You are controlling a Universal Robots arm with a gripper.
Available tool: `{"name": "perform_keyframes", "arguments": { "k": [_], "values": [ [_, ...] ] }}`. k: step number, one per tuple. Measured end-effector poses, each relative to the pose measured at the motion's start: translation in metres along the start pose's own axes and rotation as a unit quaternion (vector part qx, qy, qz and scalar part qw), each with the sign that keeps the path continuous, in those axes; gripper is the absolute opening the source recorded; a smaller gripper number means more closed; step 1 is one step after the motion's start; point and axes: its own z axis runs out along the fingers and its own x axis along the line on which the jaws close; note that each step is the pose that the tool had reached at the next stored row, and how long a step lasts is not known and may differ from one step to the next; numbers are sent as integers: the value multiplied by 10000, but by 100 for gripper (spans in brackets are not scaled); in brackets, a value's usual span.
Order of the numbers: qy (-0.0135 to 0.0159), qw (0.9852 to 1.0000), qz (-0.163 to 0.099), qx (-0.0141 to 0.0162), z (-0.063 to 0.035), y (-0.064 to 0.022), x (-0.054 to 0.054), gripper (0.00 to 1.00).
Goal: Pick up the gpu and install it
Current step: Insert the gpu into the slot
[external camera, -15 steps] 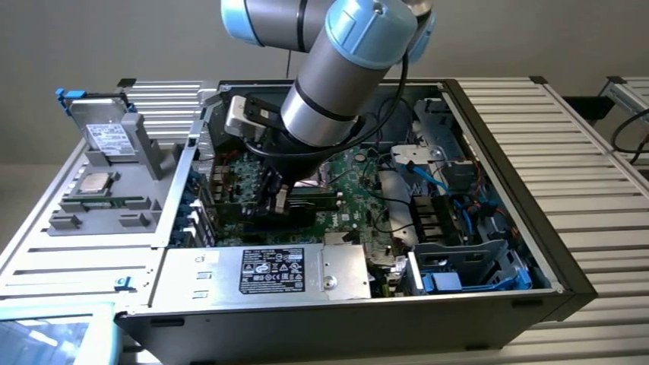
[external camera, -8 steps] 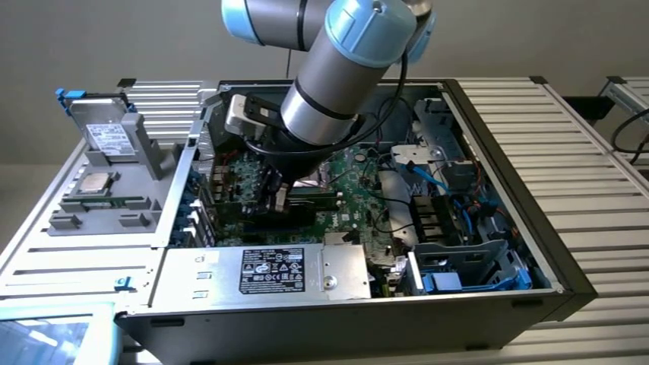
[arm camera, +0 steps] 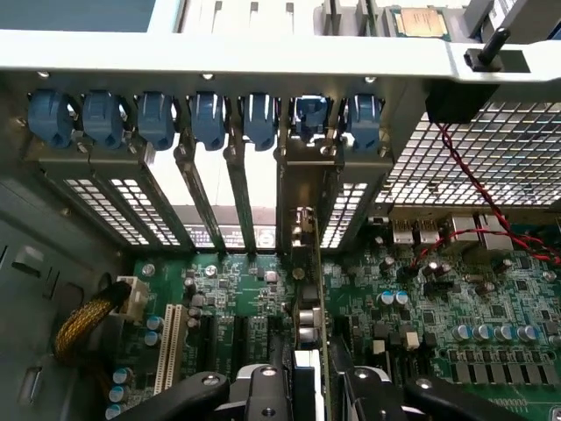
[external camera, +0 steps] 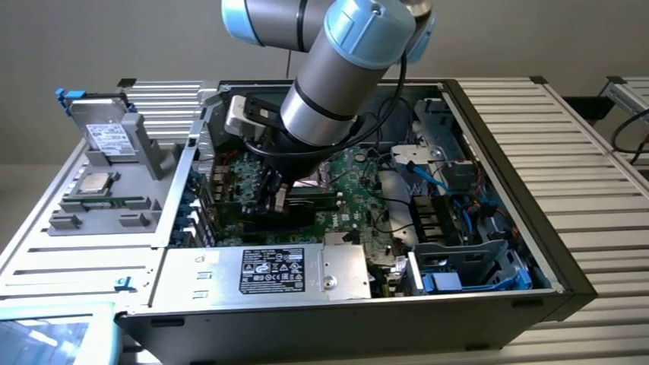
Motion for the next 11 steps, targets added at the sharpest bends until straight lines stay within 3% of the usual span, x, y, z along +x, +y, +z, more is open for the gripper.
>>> {"name": "perform_keyframes", "arguments": {
  "k": [11],
  "values": [
    [1,10000,1,0,-4,2,-1,28]
  ]
}}
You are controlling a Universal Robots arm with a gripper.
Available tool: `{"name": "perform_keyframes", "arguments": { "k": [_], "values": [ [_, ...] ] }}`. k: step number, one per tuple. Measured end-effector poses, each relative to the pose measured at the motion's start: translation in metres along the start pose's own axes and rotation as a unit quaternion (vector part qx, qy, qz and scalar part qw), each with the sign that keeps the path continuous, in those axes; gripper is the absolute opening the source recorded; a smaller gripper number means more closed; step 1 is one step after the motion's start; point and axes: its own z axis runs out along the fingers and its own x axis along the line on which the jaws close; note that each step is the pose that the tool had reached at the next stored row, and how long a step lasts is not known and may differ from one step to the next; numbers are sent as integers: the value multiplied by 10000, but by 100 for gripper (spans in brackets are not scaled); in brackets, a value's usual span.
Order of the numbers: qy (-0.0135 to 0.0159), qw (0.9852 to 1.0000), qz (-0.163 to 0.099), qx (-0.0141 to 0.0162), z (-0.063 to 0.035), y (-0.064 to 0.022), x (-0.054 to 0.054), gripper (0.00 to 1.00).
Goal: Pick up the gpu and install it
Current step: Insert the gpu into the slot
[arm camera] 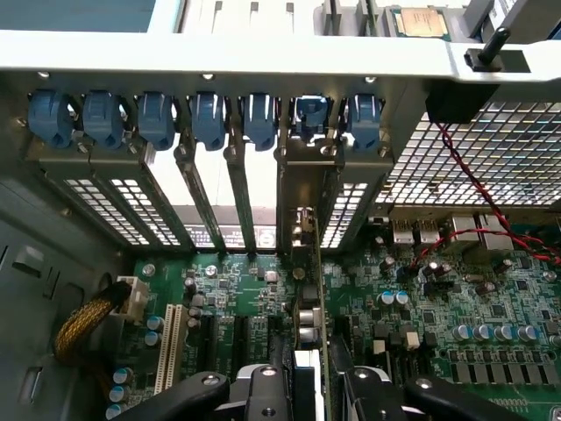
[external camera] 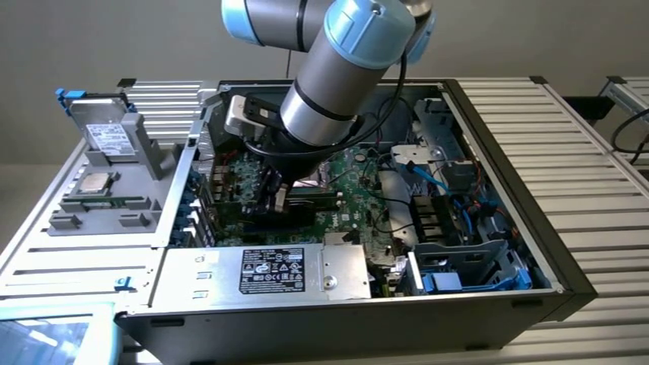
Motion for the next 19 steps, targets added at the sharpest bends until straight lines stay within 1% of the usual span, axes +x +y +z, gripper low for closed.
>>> {"name": "perform_keyframes", "arguments": {
  "k": [8,12,18,19],
  "values": [
    [2,10000,-4,-1,-7,4,0,28],
    [29,10000,-54,-1,-19,9,-1,28],
    [56,10000,-73,-2,-24,11,-1,28],
    [64,9999,-86,-2,-24,10,-2,28]
  ]
}}
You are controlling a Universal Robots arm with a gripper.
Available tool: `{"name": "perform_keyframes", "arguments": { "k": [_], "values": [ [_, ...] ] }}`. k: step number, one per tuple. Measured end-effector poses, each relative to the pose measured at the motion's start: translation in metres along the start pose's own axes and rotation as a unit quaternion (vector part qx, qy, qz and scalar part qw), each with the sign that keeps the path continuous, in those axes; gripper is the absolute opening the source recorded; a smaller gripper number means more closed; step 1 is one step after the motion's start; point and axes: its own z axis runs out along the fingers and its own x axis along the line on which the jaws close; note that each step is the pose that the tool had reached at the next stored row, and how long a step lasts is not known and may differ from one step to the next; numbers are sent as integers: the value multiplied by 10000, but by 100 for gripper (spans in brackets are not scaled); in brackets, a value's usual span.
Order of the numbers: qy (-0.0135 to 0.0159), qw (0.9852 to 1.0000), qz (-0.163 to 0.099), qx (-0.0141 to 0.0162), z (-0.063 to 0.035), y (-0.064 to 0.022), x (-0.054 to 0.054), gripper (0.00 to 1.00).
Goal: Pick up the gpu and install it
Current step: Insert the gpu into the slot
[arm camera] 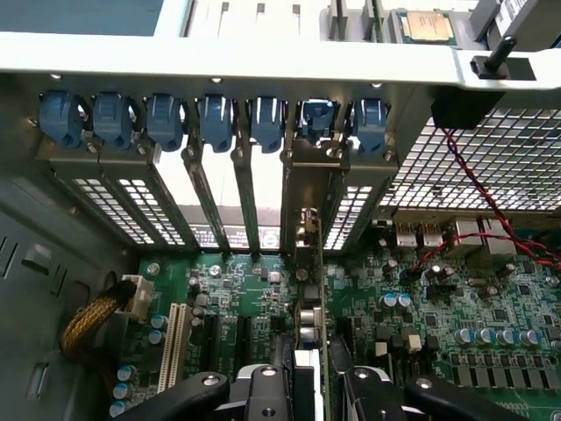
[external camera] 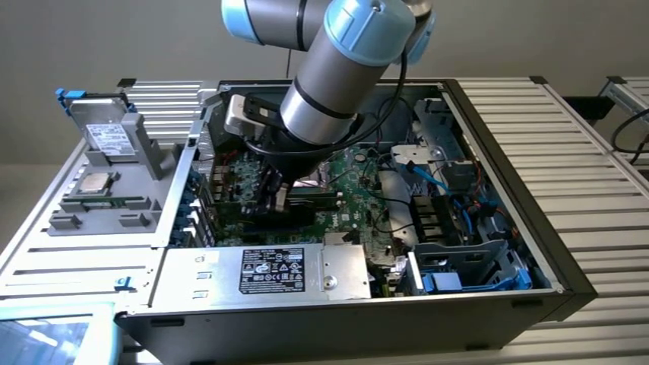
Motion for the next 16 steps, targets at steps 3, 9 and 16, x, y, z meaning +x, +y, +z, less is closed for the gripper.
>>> {"name": "perform_keyframes", "arguments": {
  "k": [3,9,16],
  "values": [
    [37,10000,-46,3,-2,-4,-4,28],
    [90,9999,-117,5,-2,-4,-23,28],
    [91,9999,-119,5,-2,-4,-26,28]
  ]
}}
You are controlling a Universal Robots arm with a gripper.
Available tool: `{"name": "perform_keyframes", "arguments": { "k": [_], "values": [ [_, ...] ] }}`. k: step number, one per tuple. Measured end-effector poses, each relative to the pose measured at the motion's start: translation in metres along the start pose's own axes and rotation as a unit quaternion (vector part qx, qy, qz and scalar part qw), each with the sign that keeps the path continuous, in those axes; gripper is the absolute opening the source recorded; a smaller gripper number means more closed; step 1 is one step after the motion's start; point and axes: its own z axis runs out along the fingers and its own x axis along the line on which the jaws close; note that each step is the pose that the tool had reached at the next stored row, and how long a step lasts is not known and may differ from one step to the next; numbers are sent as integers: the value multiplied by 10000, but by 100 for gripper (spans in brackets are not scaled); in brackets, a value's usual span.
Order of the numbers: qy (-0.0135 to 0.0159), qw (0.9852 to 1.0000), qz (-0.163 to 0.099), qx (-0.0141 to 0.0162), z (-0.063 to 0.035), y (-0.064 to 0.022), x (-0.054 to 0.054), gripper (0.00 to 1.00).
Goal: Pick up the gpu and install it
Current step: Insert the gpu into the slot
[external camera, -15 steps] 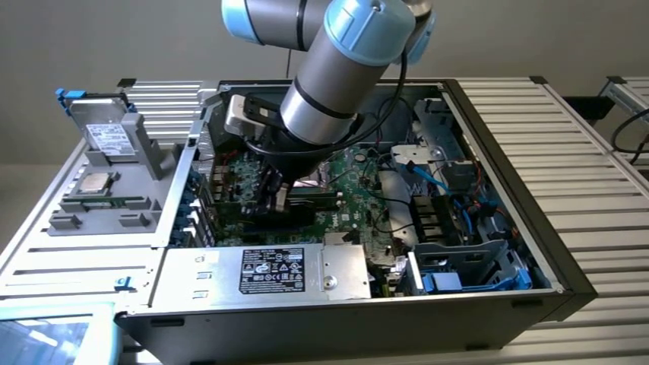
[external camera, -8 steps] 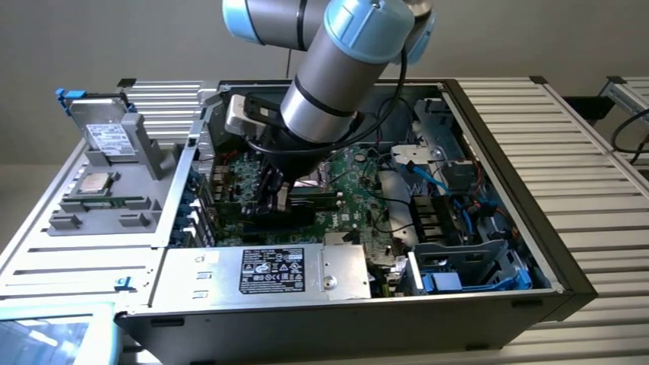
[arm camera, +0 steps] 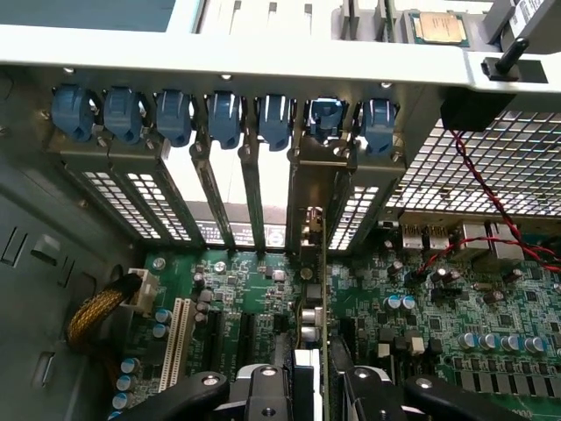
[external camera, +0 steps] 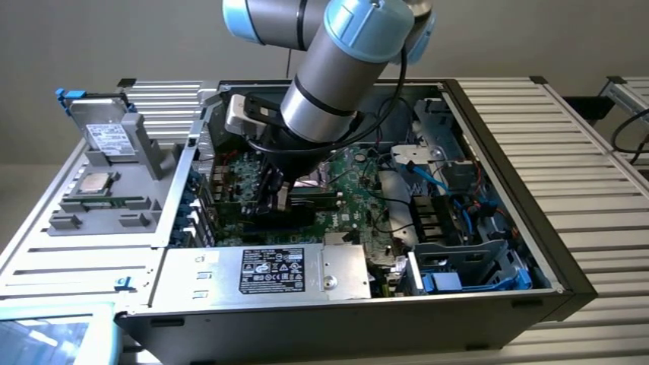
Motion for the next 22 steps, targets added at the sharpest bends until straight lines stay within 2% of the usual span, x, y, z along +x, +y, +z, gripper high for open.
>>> {"name": "perform_keyframes", "arguments": {
  "k": [22],
  "values": [
    [0,10000,0,5,0,0,0,28]
  ]
}}
